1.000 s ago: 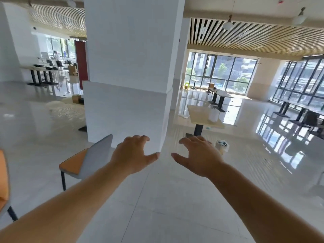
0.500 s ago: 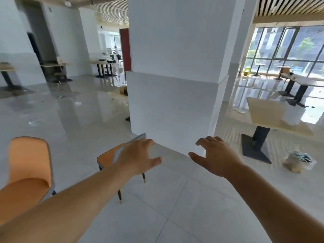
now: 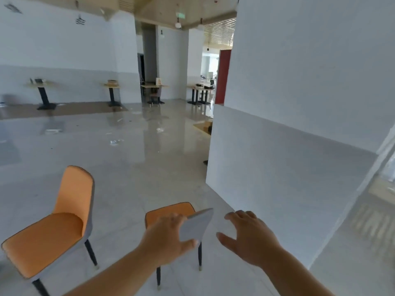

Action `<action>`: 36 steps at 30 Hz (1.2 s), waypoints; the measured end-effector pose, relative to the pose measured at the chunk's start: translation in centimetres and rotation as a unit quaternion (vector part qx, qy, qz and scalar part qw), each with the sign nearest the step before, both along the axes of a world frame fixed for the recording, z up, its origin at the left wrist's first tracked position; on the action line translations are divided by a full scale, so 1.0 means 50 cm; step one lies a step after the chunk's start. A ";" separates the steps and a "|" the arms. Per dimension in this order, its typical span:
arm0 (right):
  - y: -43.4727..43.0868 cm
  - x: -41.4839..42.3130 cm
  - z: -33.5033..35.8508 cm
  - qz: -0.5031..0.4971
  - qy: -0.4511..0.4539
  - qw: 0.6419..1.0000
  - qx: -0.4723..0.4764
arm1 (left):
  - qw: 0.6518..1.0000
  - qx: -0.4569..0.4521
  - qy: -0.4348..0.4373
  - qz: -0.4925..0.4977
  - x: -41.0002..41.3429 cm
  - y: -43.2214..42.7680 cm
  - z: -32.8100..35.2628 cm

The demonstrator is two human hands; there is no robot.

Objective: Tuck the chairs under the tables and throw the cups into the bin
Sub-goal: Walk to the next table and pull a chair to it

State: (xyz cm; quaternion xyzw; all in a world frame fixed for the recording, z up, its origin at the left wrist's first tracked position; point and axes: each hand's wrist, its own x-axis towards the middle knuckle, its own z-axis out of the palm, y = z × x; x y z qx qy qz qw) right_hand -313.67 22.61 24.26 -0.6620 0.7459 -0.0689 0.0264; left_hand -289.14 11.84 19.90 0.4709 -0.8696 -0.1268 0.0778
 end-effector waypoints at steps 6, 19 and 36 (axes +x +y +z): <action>-0.330 -0.087 -0.040 0.057 0.021 0.998 0.005 | 0.997 -0.002 0.040 0.063 -0.106 -0.295 -0.051; -0.733 -0.232 -0.300 0.166 -0.002 0.976 0.143 | 0.974 0.154 -0.012 0.168 -0.232 -0.574 -0.323; -0.971 -0.282 -0.672 0.332 0.005 0.906 0.263 | 0.933 0.227 -0.090 0.263 -0.261 -0.665 -0.566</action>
